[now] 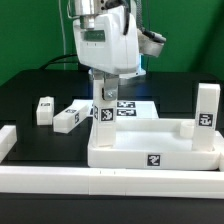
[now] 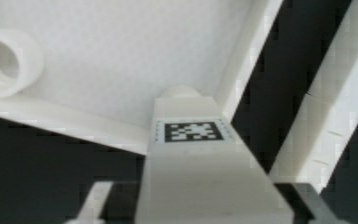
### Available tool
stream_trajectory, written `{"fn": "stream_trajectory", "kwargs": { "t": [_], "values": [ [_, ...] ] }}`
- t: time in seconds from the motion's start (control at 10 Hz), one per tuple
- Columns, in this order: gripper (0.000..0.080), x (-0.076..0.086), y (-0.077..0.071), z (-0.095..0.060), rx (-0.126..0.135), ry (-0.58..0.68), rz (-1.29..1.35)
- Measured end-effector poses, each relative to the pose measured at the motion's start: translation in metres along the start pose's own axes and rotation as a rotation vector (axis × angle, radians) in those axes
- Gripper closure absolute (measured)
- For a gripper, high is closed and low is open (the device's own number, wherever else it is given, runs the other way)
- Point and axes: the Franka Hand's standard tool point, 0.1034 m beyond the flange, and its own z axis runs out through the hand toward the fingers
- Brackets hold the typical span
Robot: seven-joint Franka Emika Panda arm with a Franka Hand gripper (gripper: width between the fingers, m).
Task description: Assemble desk
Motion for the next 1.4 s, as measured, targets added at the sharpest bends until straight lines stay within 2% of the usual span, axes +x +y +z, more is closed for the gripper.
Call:
{"fn": "stream_trajectory", "kwargs": {
  "t": [0.2, 0.3, 0.4, 0.5, 0.6, 0.7, 0.8, 1.4],
  "values": [
    [0.0509, -0.0007, -0.0004, -0.0001, 0.008, -0.012, 0.135],
    [0.0433, -0.0012, -0.0006, 0.0001, 0.01, -0.015, 0.146],
    [0.0433, -0.0019, -0.0008, 0.0002, 0.01, -0.015, 0.125],
    [0.0286, -0.0019, -0.0008, 0.0002, 0.01, -0.015, 0.083],
    [0.0286, -0.0022, -0.001, 0.0001, 0.01, -0.015, 0.043],
    [0.0177, -0.0026, -0.002, -0.0003, 0.01, -0.012, -0.062],
    [0.0156, -0.0032, -0.0026, -0.0004, 0.012, -0.012, -0.185],
    [0.0151, -0.0043, -0.0067, -0.0022, 0.007, -0.013, -0.793]
  ]
}}
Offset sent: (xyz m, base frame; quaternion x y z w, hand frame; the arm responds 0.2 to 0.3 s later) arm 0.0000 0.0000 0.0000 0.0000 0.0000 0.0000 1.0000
